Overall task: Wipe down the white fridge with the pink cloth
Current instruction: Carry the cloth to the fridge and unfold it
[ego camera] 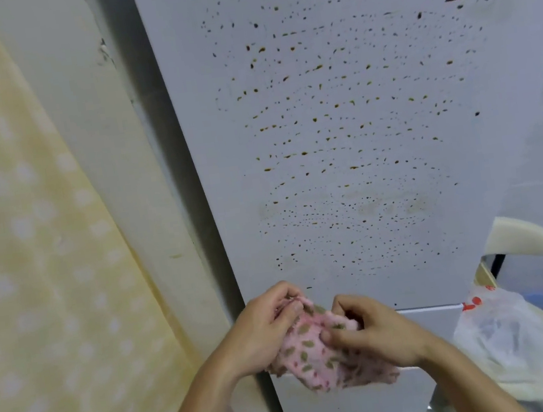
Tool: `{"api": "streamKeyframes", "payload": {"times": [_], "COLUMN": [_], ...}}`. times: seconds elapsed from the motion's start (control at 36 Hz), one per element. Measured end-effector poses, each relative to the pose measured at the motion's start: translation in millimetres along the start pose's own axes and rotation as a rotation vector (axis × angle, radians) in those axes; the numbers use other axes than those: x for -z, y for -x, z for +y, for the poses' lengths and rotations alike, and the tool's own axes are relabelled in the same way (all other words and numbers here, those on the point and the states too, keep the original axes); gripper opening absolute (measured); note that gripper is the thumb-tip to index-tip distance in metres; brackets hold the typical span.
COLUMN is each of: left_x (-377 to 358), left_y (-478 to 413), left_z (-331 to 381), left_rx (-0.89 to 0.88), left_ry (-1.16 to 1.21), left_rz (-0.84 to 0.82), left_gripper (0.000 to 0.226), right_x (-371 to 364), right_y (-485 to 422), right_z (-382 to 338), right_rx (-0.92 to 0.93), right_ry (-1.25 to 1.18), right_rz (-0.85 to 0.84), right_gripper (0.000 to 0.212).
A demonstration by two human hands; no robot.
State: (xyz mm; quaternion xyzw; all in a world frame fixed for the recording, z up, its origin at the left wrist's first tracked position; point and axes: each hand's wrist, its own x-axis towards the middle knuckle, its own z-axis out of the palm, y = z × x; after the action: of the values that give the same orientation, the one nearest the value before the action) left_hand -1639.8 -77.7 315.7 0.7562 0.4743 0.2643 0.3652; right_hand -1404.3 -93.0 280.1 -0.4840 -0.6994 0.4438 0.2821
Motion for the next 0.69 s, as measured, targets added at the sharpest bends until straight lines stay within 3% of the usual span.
{"api": "streamKeyframes", "payload": {"times": [0.08, 0.17, 0.25, 0.36, 0.42, 0.47, 0.53, 0.58, 0.69], "left_x": [9.1, 16.5, 19.7, 22.4, 23.6, 24.5, 26.1, 27.2, 31.0], "left_y": [-2.9, -5.2, -7.8, -10.4, -12.0, -13.2, -13.6, -12.7, -9.5], "left_z": [-2.5, -4.2, -4.6, -4.1, -6.1, -10.4, -13.9, -15.1, -14.3], "left_rx": [0.006, 0.004, 0.009, 0.008, 0.032, 0.071, 0.125, 0.177, 0.205], "left_ry": [0.016, 0.008, 0.012, 0.014, -0.016, -0.035, 0.021, 0.074, 0.269], "left_rz": [0.032, 0.058, 0.066, 0.056, 0.016, -0.021, -0.073, -0.12, -0.144], "left_gripper": [0.009, 0.007, 0.001, 0.011, 0.029, 0.064, 0.082, 0.066, 0.038], "right_x": [1.7, 1.3, -1.5, -2.6, -1.4, -1.4, -0.1, 2.3, 8.7], "right_y": [-6.6, -12.4, -15.2, -13.2, -12.5, -14.1, -17.7, -21.3, -24.2], "right_z": [0.5, -0.1, 1.1, -1.7, -6.0, -9.8, -13.0, -16.8, -24.4], "right_rx": [0.001, 0.049, 0.128, 0.177, 0.148, 0.119, 0.135, 0.154, 0.097], "right_ry": [-0.083, -0.004, 0.001, -0.187, -0.255, -0.281, -0.159, 0.009, 0.079], "right_rz": [-0.055, -0.068, 0.01, 0.076, 0.104, 0.142, 0.234, 0.331, 0.405], "right_gripper": [0.035, 0.033, 0.021, 0.015, 0.021, 0.021, 0.012, 0.012, 0.026]}}
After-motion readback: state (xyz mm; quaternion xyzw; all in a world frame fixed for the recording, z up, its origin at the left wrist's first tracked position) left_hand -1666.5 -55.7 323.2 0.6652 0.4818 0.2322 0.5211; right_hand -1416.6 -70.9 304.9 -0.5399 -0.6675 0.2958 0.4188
